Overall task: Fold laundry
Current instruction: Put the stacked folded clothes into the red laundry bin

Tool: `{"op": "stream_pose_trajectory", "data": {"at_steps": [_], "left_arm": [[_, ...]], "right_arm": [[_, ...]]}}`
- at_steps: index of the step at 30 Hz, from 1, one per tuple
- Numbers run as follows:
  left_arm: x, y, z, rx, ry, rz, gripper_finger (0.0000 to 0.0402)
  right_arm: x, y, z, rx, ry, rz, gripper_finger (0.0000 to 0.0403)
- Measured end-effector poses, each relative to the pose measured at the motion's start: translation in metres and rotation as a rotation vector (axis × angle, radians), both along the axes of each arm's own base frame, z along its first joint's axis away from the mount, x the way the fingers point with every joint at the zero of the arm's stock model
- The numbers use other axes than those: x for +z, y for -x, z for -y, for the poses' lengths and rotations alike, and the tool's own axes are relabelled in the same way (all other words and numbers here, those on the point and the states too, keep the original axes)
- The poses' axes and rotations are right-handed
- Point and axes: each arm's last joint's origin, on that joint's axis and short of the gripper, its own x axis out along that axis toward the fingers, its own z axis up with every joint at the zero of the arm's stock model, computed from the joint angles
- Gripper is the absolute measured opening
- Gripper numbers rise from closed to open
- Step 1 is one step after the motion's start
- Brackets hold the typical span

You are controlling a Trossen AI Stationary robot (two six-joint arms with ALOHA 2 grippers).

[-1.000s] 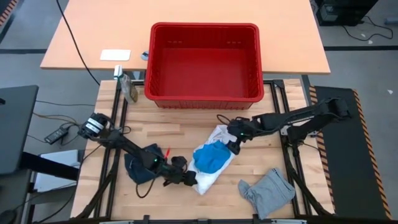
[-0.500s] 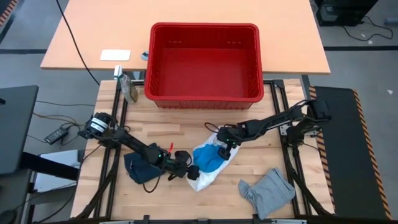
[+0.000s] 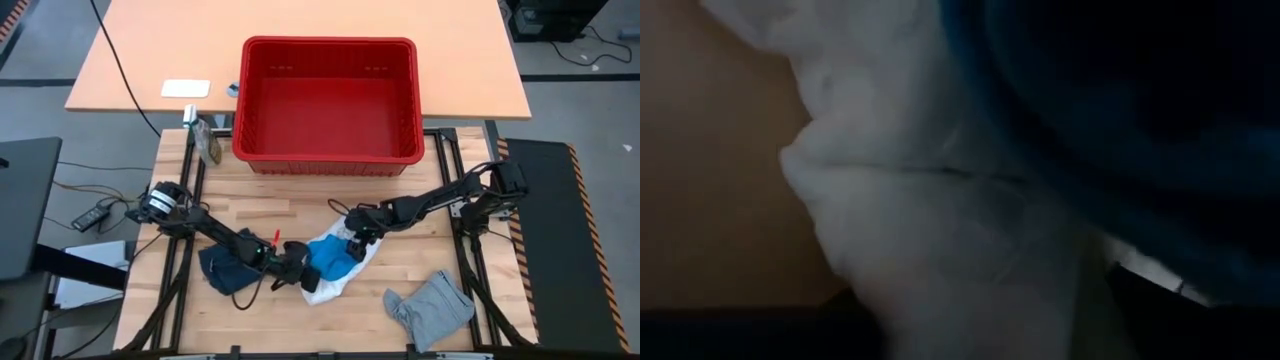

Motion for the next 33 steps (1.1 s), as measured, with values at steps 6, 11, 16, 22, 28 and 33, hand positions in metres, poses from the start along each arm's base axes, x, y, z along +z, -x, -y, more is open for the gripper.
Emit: {"op": "stream_pose_trajectory", "data": {"at_steps": [6,11,16,22,28,33], "left_arm": [[0.000,-0.001,-0.003,-0.011,-0.048,0.011,0.0135],[0.000,-0.001,-0.004,-0.005,-0.052,0.011,0.0082],[0.000,-0.002,-0.006,-0.011,-0.071,0.018,0.0048],[0.001,-0.003,-0.006,-0.004,-0.066,0.033,0.0048],[0.015,-0.003,-0.006,-0.017,-0.028,0.080,0.0048],[0.057,0.004,-0.011,-0.032,-0.007,0.175,0.0048]], "right_arm": [[0.000,0.000,-0.001,-0.034,-0.024,-0.011,0.0256],[0.000,0.000,-0.002,-0.038,-0.030,-0.015,0.0204],[0.000,0.000,-0.002,-0.033,-0.031,-0.006,0.0167],[0.001,-0.001,-0.003,-0.037,-0.059,0.001,0.0136],[0.022,0.005,-0.003,-0.059,-0.119,0.025,0.0080],[0.059,0.015,0.004,-0.065,-0.174,0.132,0.0068]]}}
